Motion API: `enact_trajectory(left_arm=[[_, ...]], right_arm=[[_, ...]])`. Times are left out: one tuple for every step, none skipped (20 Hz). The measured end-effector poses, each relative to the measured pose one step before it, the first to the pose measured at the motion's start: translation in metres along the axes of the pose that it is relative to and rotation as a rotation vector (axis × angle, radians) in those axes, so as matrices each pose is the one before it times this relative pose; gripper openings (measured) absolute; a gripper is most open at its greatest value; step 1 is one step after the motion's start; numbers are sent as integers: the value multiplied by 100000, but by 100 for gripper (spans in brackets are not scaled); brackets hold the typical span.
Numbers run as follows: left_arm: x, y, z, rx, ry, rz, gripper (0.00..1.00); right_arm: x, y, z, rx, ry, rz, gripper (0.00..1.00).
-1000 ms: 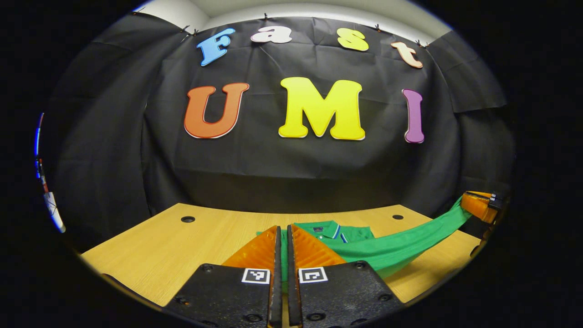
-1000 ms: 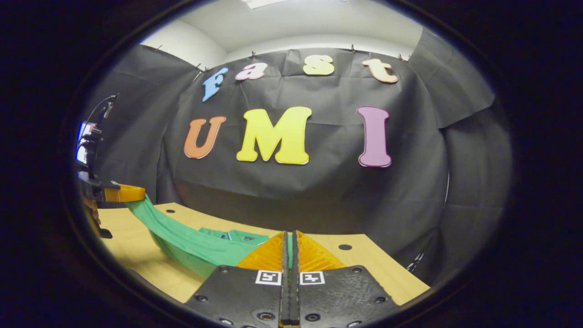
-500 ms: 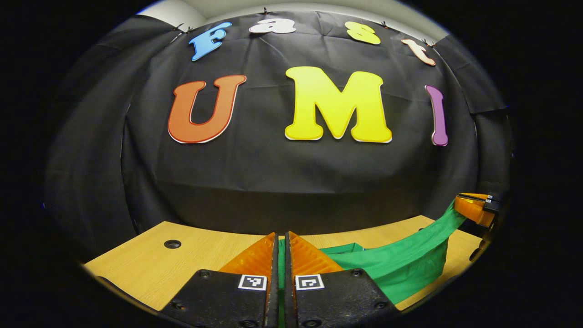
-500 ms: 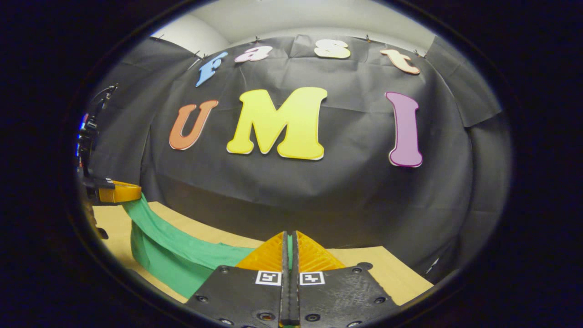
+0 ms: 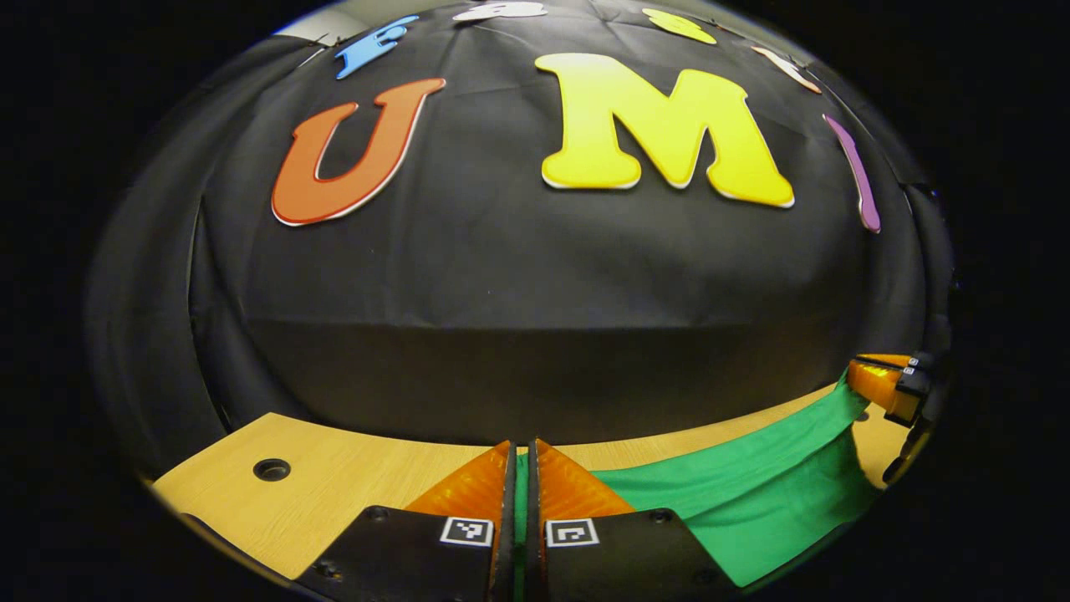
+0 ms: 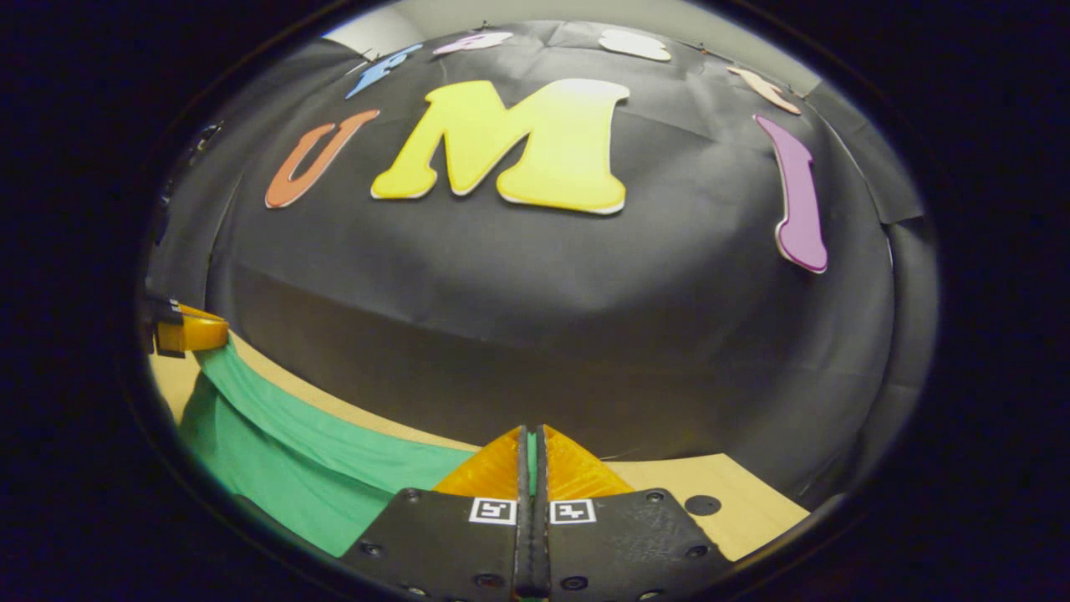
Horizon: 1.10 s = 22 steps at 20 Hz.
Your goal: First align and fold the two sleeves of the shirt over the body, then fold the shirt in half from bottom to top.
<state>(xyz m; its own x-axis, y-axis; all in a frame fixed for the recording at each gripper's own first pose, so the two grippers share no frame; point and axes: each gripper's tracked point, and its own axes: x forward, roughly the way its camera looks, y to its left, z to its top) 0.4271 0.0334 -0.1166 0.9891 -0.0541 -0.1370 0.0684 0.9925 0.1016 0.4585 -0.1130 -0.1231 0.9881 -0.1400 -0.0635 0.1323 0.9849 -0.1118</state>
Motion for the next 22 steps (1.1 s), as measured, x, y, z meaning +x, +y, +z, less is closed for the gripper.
enact_trajectory(left_arm=[[1132, -203, -490, 2152, 8, -362, 11], [847, 17, -416, 3202, 912, 448, 10], [612, 222, -335, 1575, 291, 487, 10], [368, 46, 208, -861, -1680, -799, 10], [181, -26, 89, -3317, -1525, -616, 10], [-39, 125, -60, -2035, -482, 190, 10], [-74, 49, -180, -681, 240, 601, 10], [0, 69, -282, -366, 703, 332, 10], [-122, 100, -332, -1640, 316, 598, 10], [-174, -83, -192, -1706, 696, -499, 13], [-166, 88, -250, -955, 640, 1261, 19], [-124, -47, -366, -603, 1146, 553, 39], [-298, 72, -408, -98, 1471, 401, 59], [-642, 24, -310, -724, 975, 1556, 80], [129, 601, -412, 166, 1470, 1597, 100], [-74, 367, -256, -427, 612, 1599, 100], [-239, 382, -131, -568, 402, 533, 100], [-444, 548, 135, -926, -1267, 1325, 100], [-450, 413, 197, -1630, -1186, 220, 100], [-586, 210, 245, -1738, -958, 202, 100], [-882, 281, 224, -2044, -1127, 362, 100], [-655, 111, 347, -2737, -1485, -174, 100]], right_arm=[[748, 540, -424, -1922, -1478, -357, 2], [446, 315, -162, -1651, -1263, -748, 0], [415, -10, -605, -201, 239, -1111, 0], [135, 150, -380, 1367, 651, -131, 0], [113, 10, -442, 1718, 1077, -569, 0], [118, -174, -411, 1069, 1045, -1414, 0], [83, 4, -409, 680, 379, -442, 0], [48, -22, -366, -273, 342, -708, 0], [74, -150, -370, -169, 1135, -1071, 0], [-121, 80, 25, -269, 500, -15, 6], [-93, -252, -30, -317, 481, -877, 7], [-127, -290, 141, 506, 578, -106, 37], [-553, 85, 246, 325, 724, 308, 67], [-146, -487, -9, -1021, 1377, -1923, 96], [-247, -121, -129, -689, 1036, 147, 96], [-403, 82, 236, 257, 802, 1380, 95], [-567, 4, 26, 1013, 1095, 1172, 95], [-551, -192, -64, 1380, 1512, 720, 95], [-589, -278, -384, 2539, 1710, 95, 95], [-575, -328, -586, 2909, 2499, -307, 95], [-500, -348, -451, 2114, 1737, -166, 97], [-517, -362, -429, 1096, 1052, -764, 95]])
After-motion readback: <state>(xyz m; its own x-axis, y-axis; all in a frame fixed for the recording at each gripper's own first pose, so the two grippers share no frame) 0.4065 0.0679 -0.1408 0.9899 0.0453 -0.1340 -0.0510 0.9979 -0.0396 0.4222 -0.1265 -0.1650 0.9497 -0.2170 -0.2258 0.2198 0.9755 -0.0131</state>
